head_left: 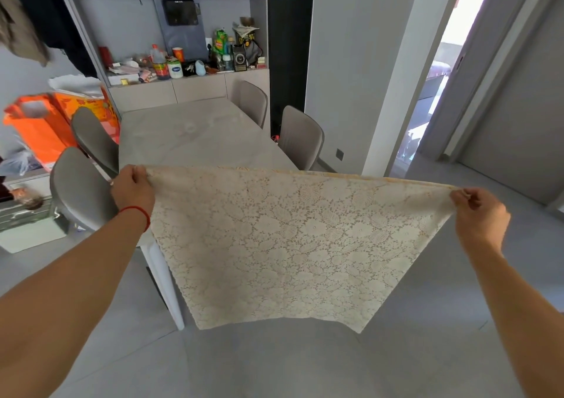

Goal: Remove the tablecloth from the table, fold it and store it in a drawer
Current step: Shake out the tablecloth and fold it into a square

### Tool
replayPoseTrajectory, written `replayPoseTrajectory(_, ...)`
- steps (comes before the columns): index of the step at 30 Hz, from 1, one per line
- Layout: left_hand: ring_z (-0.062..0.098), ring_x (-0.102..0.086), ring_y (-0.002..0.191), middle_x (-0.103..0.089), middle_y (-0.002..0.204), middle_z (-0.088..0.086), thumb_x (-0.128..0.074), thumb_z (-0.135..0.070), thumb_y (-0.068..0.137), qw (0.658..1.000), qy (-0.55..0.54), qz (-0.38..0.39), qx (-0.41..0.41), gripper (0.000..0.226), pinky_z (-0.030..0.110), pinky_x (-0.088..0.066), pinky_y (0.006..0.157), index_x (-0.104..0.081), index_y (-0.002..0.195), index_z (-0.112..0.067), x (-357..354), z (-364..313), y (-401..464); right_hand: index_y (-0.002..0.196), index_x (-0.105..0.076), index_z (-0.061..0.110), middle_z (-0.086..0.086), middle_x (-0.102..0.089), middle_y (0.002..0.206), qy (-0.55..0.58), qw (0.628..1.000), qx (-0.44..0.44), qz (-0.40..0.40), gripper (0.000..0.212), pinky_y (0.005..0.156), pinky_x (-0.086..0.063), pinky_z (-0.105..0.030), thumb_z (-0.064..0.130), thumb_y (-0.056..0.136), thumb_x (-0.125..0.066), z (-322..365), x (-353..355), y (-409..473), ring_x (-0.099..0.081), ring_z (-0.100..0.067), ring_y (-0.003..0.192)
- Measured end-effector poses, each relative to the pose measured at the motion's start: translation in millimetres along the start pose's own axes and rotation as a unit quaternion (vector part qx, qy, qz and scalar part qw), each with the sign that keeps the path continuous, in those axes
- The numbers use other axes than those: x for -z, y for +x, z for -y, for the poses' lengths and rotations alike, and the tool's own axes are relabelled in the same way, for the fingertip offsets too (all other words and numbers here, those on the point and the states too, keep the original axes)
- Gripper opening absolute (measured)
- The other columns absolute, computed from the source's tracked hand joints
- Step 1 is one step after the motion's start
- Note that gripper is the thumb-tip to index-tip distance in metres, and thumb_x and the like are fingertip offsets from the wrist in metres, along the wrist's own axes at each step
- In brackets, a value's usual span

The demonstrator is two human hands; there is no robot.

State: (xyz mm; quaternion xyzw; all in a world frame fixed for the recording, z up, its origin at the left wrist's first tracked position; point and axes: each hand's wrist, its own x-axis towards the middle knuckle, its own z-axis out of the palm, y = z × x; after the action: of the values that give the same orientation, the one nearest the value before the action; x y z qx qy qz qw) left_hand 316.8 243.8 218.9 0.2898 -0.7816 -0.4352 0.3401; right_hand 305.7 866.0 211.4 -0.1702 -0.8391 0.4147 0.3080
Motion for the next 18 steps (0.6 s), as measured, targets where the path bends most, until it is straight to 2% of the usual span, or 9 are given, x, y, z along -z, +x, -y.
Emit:
replayPoseTrajectory(2,0.041,-0.057,0.100,-0.061,0.104,0.030,-0.036,-0.020,0.106,0.999,-0.001,-0.052,-0.006,0.027,0.049,-0.045,0.087,-0.054,0.094,-0.005,-2,-11,-6,0.106,-0.071,0.010,-0.004,-0.068,0.092,0.026,0.999,-0.021,-0.022,0.024,0.079,-0.040,-0.027,0.029,0.095,-0.062,8,-2,-1,-0.059,-0.020,0.086)
replayPoseTrajectory(5,0.032,-0.045,0.082,-0.051,0.090,0.019,-0.031,-0.022,0.107,0.993,-0.026,-0.114,-0.017,0.021,0.042,-0.035,0.073,-0.042,0.091,-0.015,-5,-28,-8,0.109,-0.066,0.009,0.000,-0.065,0.094,0.065,0.996,-0.030,-0.061,0.026,0.076,-0.039,-0.021,0.031,0.097,-0.057,25,-4,-4,-0.057,-0.014,0.086)
replayPoseTrajectory(7,0.022,-0.042,0.080,-0.047,0.087,0.010,-0.030,-0.029,0.108,0.985,-0.063,-0.157,-0.027,0.027,0.025,-0.028,0.067,-0.039,0.084,-0.021,-4,-41,-4,0.107,-0.060,0.014,0.007,-0.060,0.090,0.118,0.988,-0.024,-0.094,0.022,0.070,-0.037,-0.014,0.032,0.098,-0.050,42,-4,-9,-0.052,-0.004,0.079)
replayPoseTrajectory(9,0.022,-0.047,0.081,-0.051,0.090,0.011,-0.029,-0.032,0.109,0.978,-0.112,-0.177,-0.018,0.029,0.020,-0.030,0.069,-0.041,0.083,-0.026,-10,-59,1,0.106,-0.051,0.019,0.017,-0.052,0.088,0.179,0.976,-0.024,-0.124,0.015,0.067,-0.037,-0.005,0.030,0.100,-0.043,67,-9,-11,-0.052,0.010,0.074)
replayPoseTrajectory(10,0.024,-0.053,0.083,-0.054,0.093,0.014,-0.030,-0.029,0.109,0.975,-0.145,-0.168,-0.008,0.028,0.021,-0.035,0.071,-0.046,0.089,-0.020,-18,-71,1,0.108,-0.050,0.018,0.020,-0.050,0.091,0.206,0.970,-0.026,-0.130,0.015,0.070,-0.038,-0.001,0.028,0.102,-0.041,82,-15,-10,-0.051,0.020,0.075)
replayPoseTrajectory(12,0.025,-0.064,0.079,-0.060,0.088,0.011,-0.030,-0.023,0.108,0.966,-0.235,-0.104,0.012,0.024,0.029,-0.048,0.067,-0.047,0.094,-0.012,-39,-101,-8,0.115,-0.053,0.012,0.020,-0.050,0.093,0.246,0.962,-0.025,-0.115,0.021,0.077,-0.042,-0.003,0.025,0.105,-0.040,115,-29,-9,-0.051,0.023,0.076)
replayPoseTrajectory(14,0.025,-0.064,0.062,-0.059,0.070,0.004,-0.029,-0.021,0.108,0.942,-0.333,0.001,0.043,0.027,0.032,-0.052,0.060,-0.042,0.084,-0.018,-62,-135,-26,0.113,-0.054,0.013,0.015,-0.053,0.092,0.276,0.959,-0.016,-0.067,0.020,0.088,-0.050,-0.020,0.027,0.106,-0.040,145,-44,-8,-0.054,0.010,0.079)
replayPoseTrajectory(16,0.025,-0.058,0.045,-0.062,0.058,0.008,-0.030,-0.024,0.108,0.883,-0.437,0.138,0.103,0.030,0.031,-0.052,0.056,-0.043,0.081,-0.019,-77,-167,-46,0.099,-0.052,0.025,0.005,-0.059,0.094,0.331,0.943,-0.026,0.006,0.014,0.098,-0.052,-0.042,0.032,0.106,-0.042,170,-54,-8,-0.057,-0.008,0.085)
replayPoseTrajectory(18,0.021,-0.047,0.039,-0.057,0.054,0.008,-0.032,-0.028,0.107,0.834,-0.471,0.268,0.108,0.032,0.032,-0.049,0.056,-0.049,0.083,-0.016,-84,-187,-61,0.093,-0.052,0.027,-0.002,-0.062,0.095,0.382,0.921,-0.025,0.074,0.017,0.098,-0.052,-0.053,0.033,0.106,-0.044,188,-57,-10,-0.059,-0.018,0.088)
